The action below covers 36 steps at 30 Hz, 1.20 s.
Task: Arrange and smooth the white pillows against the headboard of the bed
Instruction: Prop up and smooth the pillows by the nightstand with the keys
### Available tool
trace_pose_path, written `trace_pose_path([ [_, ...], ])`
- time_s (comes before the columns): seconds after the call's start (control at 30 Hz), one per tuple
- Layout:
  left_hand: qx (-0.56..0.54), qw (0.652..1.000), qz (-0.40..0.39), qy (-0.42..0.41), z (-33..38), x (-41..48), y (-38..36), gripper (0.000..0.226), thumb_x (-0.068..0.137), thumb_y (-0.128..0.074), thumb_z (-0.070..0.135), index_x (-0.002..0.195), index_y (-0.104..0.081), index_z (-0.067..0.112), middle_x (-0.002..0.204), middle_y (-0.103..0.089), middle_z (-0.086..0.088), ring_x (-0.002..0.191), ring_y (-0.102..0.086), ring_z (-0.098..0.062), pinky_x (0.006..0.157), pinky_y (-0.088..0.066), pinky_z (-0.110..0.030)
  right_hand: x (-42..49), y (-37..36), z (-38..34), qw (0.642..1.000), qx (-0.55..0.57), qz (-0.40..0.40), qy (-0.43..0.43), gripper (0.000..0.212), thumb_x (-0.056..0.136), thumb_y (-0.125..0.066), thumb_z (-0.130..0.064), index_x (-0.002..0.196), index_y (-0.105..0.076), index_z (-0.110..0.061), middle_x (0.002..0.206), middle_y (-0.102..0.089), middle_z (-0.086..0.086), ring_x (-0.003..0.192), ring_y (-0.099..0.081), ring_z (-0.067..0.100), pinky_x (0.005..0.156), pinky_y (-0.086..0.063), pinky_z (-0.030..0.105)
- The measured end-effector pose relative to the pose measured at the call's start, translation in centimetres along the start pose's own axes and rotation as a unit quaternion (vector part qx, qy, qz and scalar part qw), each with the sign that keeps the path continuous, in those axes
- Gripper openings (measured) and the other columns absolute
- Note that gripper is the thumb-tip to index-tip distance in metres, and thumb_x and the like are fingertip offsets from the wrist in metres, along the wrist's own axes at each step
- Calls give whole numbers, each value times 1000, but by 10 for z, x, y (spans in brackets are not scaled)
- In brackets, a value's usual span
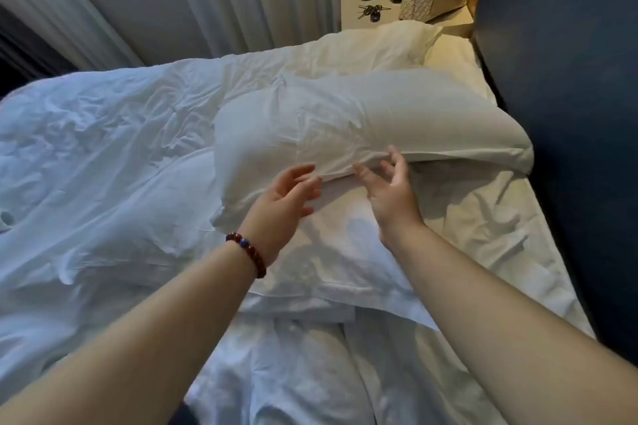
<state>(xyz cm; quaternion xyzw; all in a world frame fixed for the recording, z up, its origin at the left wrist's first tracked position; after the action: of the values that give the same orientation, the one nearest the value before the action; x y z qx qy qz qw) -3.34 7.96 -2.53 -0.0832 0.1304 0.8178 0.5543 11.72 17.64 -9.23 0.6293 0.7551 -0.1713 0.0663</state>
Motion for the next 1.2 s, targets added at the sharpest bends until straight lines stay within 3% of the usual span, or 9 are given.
trace_pose_path([
  [0.17, 37, 997, -27, -68, 42, 47, 6, 22, 98, -54, 18, 119, -57, 26, 120, -63, 0, 110, -62, -17, 94, -51, -32, 29, -13, -6, 989, 113, 53, -79, 133, 42, -83, -59, 151, -9, -44, 152, -36, -3, 132, -45, 20, 112, -36, 46],
  [0.27, 97, 987, -57, -114, 64, 93, 0, 24, 97, -55, 24, 121, -56, 28, 121, -62, 4, 110, -61, -12, 96, -50, -31, 41, 5, -23, 989, -23, 142, -37, 117, 60, -81, -57, 153, -16, -29, 156, -30, 4, 139, -37, 25, 113, -34, 45],
  [0.4, 236, 955, -74, -164, 86, 183, -16, 34, 97, -55, 27, 131, -52, 25, 127, -57, 10, 105, -56, 0, 80, -42, -3, 72, 17, -70, 946, -218, 221, 97, 76, 81, -71, -48, 145, -39, -22, 152, -29, 3, 139, -30, 22, 112, -28, 32],
  [0.57, 383, 892, -132, -199, 70, 294, -31, 47, 94, -56, 32, 139, -44, 26, 137, -50, 2, 122, -51, -14, 104, -41, -32, 166, -31, -94, 940, -272, 168, 122, 65, 83, -70, -46, 138, -46, -23, 140, -47, 3, 128, -46, 20, 103, -39, 31],
  [0.67, 474, 850, -166, -162, 53, 359, -23, 57, 93, -55, 44, 145, -36, 28, 142, -47, -1, 126, -49, -20, 104, -40, -37, 207, -38, -79, 906, -377, 168, 99, 71, 82, -67, -55, 141, -44, -23, 141, -49, 3, 129, -46, 23, 107, -38, 39],
  [0.77, 511, 833, -213, -1, 20, 410, -2, 84, 83, -52, 70, 150, -26, 27, 127, -61, -6, 95, -64, -25, 82, -50, -36, 210, -26, -49, 866, -454, 198, 66, 79, 80, -63, -63, 144, -42, -20, 146, -46, 2, 136, -38, 22, 113, -30, 38],
  [0.9, 483, 823, -258, 154, -33, 431, 21, 121, 44, -38, 103, 137, -51, 26, 139, -54, -3, 121, -53, -27, 107, -35, -43, 197, -22, -26, 855, -465, 212, 89, 77, 79, -65, -62, 138, -51, -16, 151, -42, 3, 142, -31, 20, 118, -23, 37],
  [1.1, 383, 868, -275, 157, -43, 409, 11, 78, 73, -48, 82, 104, -71, 14, 99, -72, -3, 90, -64, -21, 77, -44, -31, 189, -13, 1, 862, -461, 202, 67, 87, 76, -49, -71, 141, -47, -13, 155, -33, 6, 145, -26, 21, 117, -19, 32],
  [1.2, 377, 875, -271, 135, -28, 389, 5, 81, 72, -52, 81, 96, -71, 6, 89, -72, -10, 86, -67, -28, 77, -49, -36, 177, -6, 2, 878, -434, 193, 52, 84, 79, -59, -64, 145, -42, -16, 158, -27, 4, 146, -21, 17, 116, -15, 26],
])
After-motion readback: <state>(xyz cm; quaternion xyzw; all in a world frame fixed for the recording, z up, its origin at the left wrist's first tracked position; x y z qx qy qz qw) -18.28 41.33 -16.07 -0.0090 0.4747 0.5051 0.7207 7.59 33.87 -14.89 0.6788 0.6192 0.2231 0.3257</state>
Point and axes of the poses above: each hand's wrist, its own x-axis towards the middle knuckle, its own y-axis out of the back of the hand, z = x × y, the point moved 9 cm from there along x, towards the middle knuckle
